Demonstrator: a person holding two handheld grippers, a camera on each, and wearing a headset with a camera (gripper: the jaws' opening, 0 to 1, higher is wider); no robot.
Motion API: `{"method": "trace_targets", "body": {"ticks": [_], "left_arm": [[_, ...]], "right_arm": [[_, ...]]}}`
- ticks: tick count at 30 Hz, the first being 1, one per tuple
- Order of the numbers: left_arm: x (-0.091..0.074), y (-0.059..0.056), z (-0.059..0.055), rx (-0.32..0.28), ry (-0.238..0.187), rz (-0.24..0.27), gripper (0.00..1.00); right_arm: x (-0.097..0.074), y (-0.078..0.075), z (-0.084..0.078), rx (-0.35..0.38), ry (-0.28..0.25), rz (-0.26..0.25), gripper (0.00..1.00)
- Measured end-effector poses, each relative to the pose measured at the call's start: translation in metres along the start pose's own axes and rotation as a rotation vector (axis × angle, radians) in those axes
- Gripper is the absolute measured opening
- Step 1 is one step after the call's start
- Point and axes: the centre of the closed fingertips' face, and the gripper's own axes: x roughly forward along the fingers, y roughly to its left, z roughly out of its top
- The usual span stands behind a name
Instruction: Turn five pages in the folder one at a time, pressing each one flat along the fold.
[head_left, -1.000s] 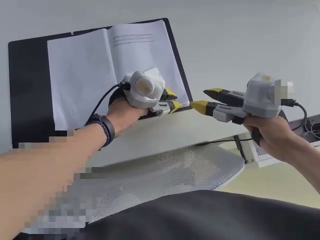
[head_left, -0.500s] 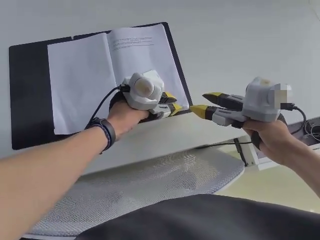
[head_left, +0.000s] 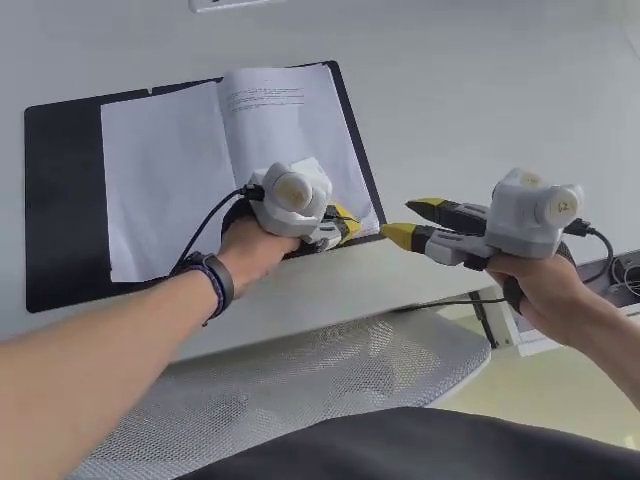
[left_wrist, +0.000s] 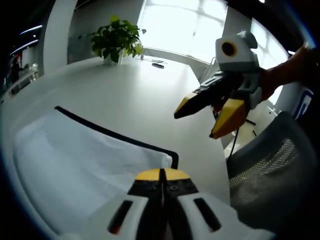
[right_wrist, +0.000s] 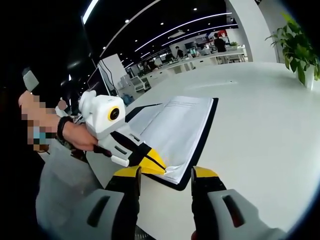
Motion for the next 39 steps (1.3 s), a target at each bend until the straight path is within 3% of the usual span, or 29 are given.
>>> {"method": "trace_targets", "body": {"ticks": [5,12,17,19,21,23,25,28,31,32,34,36,37,39], "left_arm": [[0.0,0.001,0.001,-0.007,-0.005,0.023,0.0],[0.001,0.0,-0.001,-0.025,-0.002,0.001,0.0],[0.003,0.0,0.003,-0.081,-0.01,-0.001,0.0],[0.004,-0.001,0.004,-0.059,-0.008,0.004,0.01],[0.003,0.001,0.011,-0.025,-0.029,0.035,0.07],[-0.005,0.013,0.014,0.042,-0.034,0.121,0.15],[-0.008,0.02,0.013,0.038,-0.039,0.176,0.25],[-0.001,0.018,0.006,0.038,-0.02,0.178,0.3],[0.003,0.016,0.007,0.051,-0.026,0.178,0.28],[0.005,0.01,0.011,-0.014,-0.053,0.138,0.24],[0.004,0.008,0.009,-0.01,-0.044,0.103,0.14],[0.003,0.01,0.006,-0.007,-0.035,0.103,0.04],[0.003,0.013,0.002,0.023,-0.009,0.114,0.02],[0.005,0.012,0.006,-0.005,-0.024,0.112,0.01]], "right_arm": [[0.0,0.0,-0.001,0.01,-0.004,-0.004,0.37],[0.004,0.001,-0.002,0.009,0.003,0.004,0.37],[0.004,-0.001,-0.002,0.009,0.005,0.004,0.37],[0.004,-0.001,-0.002,0.01,0.003,0.004,0.37],[0.004,-0.002,-0.002,0.013,0.001,0.001,0.36],[0.005,-0.003,-0.003,0.014,0.003,-0.001,0.36],[0.007,-0.006,-0.004,0.021,0.002,-0.006,0.36],[0.009,-0.006,-0.001,0.024,-0.003,-0.006,0.35],[0.01,-0.005,0.001,0.021,-0.006,-0.004,0.35],[0.01,-0.004,0.002,0.024,-0.008,0.0,0.35],[0.009,-0.005,0.002,0.017,-0.006,-0.001,0.35],[0.007,-0.007,0.002,0.022,-0.011,-0.005,0.34],[0.006,-0.009,0.002,0.027,-0.014,-0.011,0.34],[0.006,-0.01,0.001,0.036,-0.019,-0.014,0.33]]}}
